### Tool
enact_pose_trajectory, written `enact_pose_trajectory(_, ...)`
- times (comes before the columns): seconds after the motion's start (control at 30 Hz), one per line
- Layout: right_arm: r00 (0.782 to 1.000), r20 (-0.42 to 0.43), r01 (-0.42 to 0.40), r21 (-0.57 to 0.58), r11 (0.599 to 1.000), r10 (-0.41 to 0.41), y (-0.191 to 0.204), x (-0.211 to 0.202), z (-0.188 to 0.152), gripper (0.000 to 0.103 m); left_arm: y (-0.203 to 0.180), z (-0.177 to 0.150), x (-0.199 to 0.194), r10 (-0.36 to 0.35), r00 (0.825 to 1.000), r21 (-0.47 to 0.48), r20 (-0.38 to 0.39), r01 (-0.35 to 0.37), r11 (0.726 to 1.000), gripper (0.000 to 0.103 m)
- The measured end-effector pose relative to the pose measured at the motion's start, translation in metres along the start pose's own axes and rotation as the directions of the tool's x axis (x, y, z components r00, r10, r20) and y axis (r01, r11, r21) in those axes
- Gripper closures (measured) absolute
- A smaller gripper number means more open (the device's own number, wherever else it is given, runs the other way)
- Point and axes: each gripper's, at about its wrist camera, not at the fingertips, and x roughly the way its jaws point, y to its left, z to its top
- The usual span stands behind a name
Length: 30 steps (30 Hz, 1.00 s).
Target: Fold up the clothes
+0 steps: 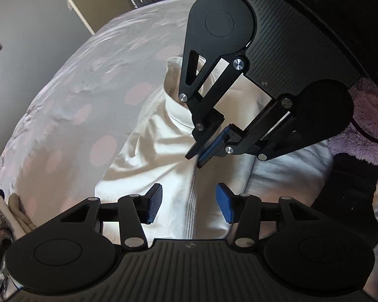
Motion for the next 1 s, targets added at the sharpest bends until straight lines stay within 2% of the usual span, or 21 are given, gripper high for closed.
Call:
enact_pose_trajectory(0.1,1.0,0.013,0.015,-0.013,1.0,-0.015,0.005,-0.002,-0.001,0.097,0.001,0.01,0.014,-0.029,0.999,0.032,-0.035,0.031,0.999,0.071)
enact_pose_trajectory(0.17,0.999,0.024,0.024,-0.008,1.0,-0.023,0.006,-0.002,-0.003,0.097,0.001,0.013,0.021,-0.035,0.998,0.055,-0.058,0.038,0.998,0.079)
enact_pose_trajectory(0.2,0.999,0.027,0.026,-0.001,1.0,-0.026,0.006,-0.003,-0.004,0.097,0.001,0.013,0.024,-0.037,0.997,0.056,-0.074,0.041,0.998,0.087)
enact_pose_trajectory(0.33,0.999,0.039,0.025,0.038,0.999,-0.027,0.004,-0.004,-0.007,0.097,0.004,0.011,0.029,-0.033,0.995,0.019,-0.095,0.035,0.999,0.1)
enact_pose_trajectory(0.43,0.998,0.046,0.035,0.068,0.997,-0.038,0.002,-0.008,-0.011,0.094,0.008,0.006,0.025,0.007,0.995,-0.008,-0.101,-0.007,1.0,0.101)
enact_pose_trajectory(0.5,0.997,0.047,0.051,0.089,0.995,-0.056,-0.001,-0.015,-0.018,0.078,0.011,0.0,0.021,0.031,0.994,-0.029,-0.104,-0.034,0.999,0.102)
enact_pose_trajectory(0.6,0.996,0.016,0.079,0.173,0.982,-0.083,-0.017,-0.03,-0.041,0.077,0.017,-0.007,0.015,0.067,0.992,-0.059,-0.11,-0.073,0.996,0.102)
enact_pose_trajectory(0.73,0.987,-0.082,0.161,0.336,0.928,-0.142,-0.046,-0.052,-0.086,0.077,0.027,-0.017,0.005,0.101,0.989,-0.096,-0.111,-0.112,0.989,0.102)
enact_pose_trajectory(0.87,0.967,-0.197,0.239,0.498,0.833,-0.159,-0.072,-0.073,-0.139,0.075,0.04,-0.027,0.0,0.128,0.984,-0.131,-0.122,-0.144,0.981,0.102)
enact_pose_trajectory(0.97,0.972,-0.208,0.215,0.622,0.753,-0.106,-0.089,-0.072,-0.169,0.06,0.047,-0.037,-0.007,0.133,0.981,-0.167,-0.139,-0.155,0.974,0.102)
enact_pose_trajectory(1.0,0.976,-0.199,0.201,0.651,0.732,-0.092,-0.091,-0.07,-0.173,0.059,0.048,-0.039,-0.007,0.135,0.98,-0.174,-0.147,-0.16,0.972,0.102)
